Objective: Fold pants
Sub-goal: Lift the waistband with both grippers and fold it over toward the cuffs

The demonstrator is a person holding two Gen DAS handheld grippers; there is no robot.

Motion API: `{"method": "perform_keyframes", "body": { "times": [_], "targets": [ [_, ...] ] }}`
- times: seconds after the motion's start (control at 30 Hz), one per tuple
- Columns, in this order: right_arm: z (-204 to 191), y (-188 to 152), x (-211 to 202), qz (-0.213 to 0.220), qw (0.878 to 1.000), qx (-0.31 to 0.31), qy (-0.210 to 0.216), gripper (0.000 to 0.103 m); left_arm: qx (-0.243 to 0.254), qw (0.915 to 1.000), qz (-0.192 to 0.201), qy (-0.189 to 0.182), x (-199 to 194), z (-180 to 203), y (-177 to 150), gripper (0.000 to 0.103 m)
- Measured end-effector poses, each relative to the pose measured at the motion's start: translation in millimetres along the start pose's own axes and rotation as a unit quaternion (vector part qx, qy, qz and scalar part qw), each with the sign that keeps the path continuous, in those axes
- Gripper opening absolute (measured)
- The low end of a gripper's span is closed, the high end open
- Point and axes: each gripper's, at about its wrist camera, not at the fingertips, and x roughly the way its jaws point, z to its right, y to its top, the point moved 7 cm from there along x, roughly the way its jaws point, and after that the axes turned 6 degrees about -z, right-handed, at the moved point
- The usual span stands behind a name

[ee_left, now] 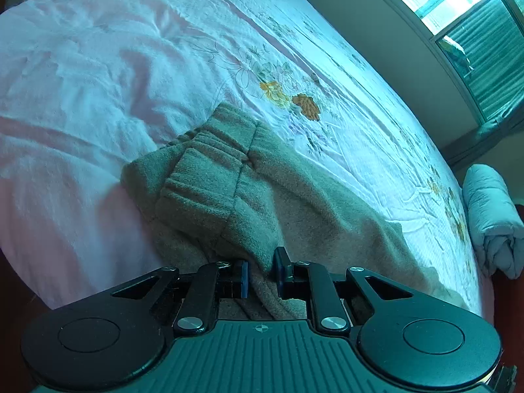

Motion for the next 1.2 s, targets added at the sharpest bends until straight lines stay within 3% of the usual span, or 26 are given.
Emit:
{"method": "perform_keyframes", "body": {
  "times": [0.13,0.37,0.53,0.73,0.97,1.2],
  "targets": [
    [2.8,2.0,-1.0,0.005,1.000,-0.005,-0.005,0.000,0.008,0.9999,0.005,0.007,0.0,-2.9,3.9,0.016],
    [-46.3,-4.6,-25.6,0.040,0.992,-0.116,-0.005,0.000,0.028,0.9991,0.022,0.025,-6.9,-11.4,22.8,0.016],
    [-56.2,-22.6,-26.3,0.019,0.990,-0.139,0.002,0.000,0.019,0.9992,0.018,0.031,-3.9,-27.8,27.7,0.016],
    [-34.0,-42.4,-14.7,-0.007,0.990,-0.137,-0.033,0.000,-0.002,0.9997,0.006,0.023,10.0,-42.1,8.8,0.016],
    [-44.4,-42.2,-18.4,0.005,0.984,-0.172,-0.041,0.000,-0.016,0.9998,0.007,0.012,4.7,-46.9,2.8,0.016],
    [-39.1,-46.4,-7.7,-0.002,0.985,-0.167,-0.048,0.000,-0.012,0.9997,0.012,0.015,0.3,-44.3,0.4,0.016]
  ]
}}
